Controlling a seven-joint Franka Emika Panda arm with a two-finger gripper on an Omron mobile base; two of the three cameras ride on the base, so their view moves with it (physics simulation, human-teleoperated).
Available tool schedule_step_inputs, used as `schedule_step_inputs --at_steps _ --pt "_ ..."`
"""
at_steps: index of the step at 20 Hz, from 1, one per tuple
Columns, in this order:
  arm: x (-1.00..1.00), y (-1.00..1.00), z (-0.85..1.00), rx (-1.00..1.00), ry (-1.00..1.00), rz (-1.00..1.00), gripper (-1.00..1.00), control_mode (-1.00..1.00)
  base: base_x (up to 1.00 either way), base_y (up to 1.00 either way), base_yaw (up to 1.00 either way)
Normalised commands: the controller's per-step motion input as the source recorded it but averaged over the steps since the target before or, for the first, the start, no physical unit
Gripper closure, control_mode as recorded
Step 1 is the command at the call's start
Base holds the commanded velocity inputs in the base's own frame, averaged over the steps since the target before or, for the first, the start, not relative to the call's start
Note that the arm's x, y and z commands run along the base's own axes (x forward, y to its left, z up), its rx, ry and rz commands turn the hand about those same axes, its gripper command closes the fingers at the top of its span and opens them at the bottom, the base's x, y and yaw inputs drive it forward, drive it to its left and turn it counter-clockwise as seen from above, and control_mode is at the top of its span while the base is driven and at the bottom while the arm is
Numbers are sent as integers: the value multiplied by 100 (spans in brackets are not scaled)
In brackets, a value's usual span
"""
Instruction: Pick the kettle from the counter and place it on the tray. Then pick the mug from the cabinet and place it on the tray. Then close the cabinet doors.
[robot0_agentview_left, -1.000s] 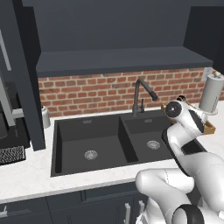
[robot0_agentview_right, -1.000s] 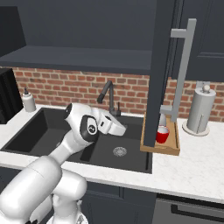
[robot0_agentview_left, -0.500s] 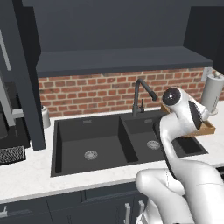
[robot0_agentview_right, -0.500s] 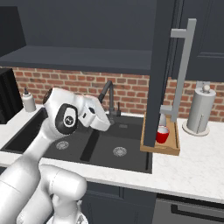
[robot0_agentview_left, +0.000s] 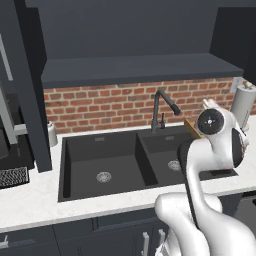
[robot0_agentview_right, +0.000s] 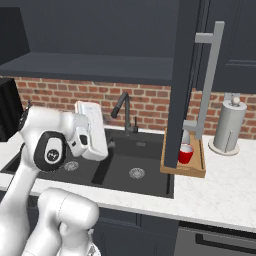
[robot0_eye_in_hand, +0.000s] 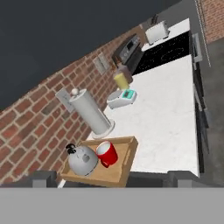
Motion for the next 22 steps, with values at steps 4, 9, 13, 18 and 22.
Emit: schedule_step_inputs --at_steps 4,9,13,18,22 --pt "-55 5 42 3 -33 0 -100 -100 0 0 0" --pt "-42 3 51 0 -16 0 -100 -100 0 0 0" --pt "-41 7 35 0 -17 0 -100 -100 0 0 0" --pt "-40 11 13 0 -27 0 -100 -100 0 0 0" --pt "-35 10 3 0 -28 0 -100 -100 0 0 0"
